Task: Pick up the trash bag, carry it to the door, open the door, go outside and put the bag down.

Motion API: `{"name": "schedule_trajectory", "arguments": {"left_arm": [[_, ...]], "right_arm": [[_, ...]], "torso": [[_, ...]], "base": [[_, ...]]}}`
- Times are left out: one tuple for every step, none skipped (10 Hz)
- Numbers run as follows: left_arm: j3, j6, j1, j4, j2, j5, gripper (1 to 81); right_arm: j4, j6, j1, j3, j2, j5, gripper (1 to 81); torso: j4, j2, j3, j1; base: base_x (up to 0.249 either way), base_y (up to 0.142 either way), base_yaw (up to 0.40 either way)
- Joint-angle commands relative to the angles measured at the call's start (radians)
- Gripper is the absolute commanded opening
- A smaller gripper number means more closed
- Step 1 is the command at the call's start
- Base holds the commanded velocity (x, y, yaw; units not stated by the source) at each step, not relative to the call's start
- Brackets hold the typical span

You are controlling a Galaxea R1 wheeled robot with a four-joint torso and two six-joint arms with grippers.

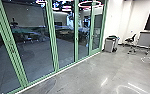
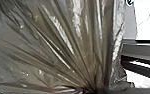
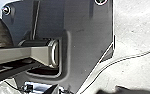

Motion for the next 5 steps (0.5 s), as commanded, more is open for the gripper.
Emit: {"name": "schedule_trajectory", "arguments": {"left_arm": [[0.001, 0.007, -0.045, 0.004, -0.001, 0.082, 1.0], [0.001, 0.007, -0.047, 0.004, -0.001, 0.081, 1.0], [0.001, 0.007, -0.045, 0.005, -0.001, 0.078, 1.0], [0.001, 0.007, -0.044, 0.005, -0.001, 0.075, 1.0], [0.001, 0.009, -0.044, 0.008, -0.001, 0.075, 1.0]], "right_arm": [[-0.004, -0.004, 0.046, -0.002, -0.011, -0.059, 81.1], [-0.004, -0.004, 0.048, -0.002, -0.011, -0.059, 81.1], [-0.005, -0.004, 0.048, -0.002, -0.011, -0.059, 81.1], [-0.005, -0.004, 0.046, -0.002, -0.009, -0.060, 81.1], [-0.005, -0.004, 0.046, -0.002, -0.009, -0.059, 81.1]], "torso": [[0.000, 0.000, 0.000, 0.000], [0.000, 0.000, 0.000, 0.000], [0.000, 0.000, 0.000, 0.000], [0.000, 0.000, 0.000, 0.000], [0.000, 0.000, 0.000, 0.000]], "base": [[0.000, 0.000, 0.000], [0.000, 0.000, 0.000], [0.000, 0.000, 0.000], [0.000, 0.000, 0.000], [0.000, 0.000, 0.000]]}}
